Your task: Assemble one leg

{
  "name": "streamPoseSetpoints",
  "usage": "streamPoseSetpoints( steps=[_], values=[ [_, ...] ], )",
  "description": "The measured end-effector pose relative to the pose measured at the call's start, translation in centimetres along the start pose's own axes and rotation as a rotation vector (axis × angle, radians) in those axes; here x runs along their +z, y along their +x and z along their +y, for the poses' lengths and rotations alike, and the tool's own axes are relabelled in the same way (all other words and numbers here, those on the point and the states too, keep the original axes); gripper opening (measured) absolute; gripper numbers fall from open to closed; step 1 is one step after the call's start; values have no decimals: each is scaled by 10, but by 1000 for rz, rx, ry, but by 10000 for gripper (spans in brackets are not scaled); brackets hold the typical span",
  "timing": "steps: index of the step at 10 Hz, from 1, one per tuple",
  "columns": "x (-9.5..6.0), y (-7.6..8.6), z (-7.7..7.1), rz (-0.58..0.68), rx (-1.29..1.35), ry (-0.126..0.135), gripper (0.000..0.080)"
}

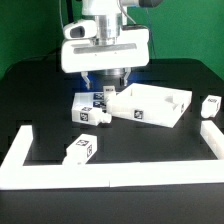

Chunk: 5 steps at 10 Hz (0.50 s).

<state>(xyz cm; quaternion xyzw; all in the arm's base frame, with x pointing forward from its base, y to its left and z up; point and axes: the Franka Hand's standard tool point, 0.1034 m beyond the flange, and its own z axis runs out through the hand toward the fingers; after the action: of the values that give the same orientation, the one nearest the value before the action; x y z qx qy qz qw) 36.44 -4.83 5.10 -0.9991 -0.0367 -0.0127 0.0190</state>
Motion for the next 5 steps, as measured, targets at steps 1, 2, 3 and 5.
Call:
streamPoseSetpoints(
  steps=[1,2,3,5],
  values=[
    [4,-10,0,-21,4,4,649],
    [9,-24,-1,-45,10,7,649],
    [13,-27,-5,-52,24,6,649],
    [20,-27,-16,-58,1,1,649]
  ],
)
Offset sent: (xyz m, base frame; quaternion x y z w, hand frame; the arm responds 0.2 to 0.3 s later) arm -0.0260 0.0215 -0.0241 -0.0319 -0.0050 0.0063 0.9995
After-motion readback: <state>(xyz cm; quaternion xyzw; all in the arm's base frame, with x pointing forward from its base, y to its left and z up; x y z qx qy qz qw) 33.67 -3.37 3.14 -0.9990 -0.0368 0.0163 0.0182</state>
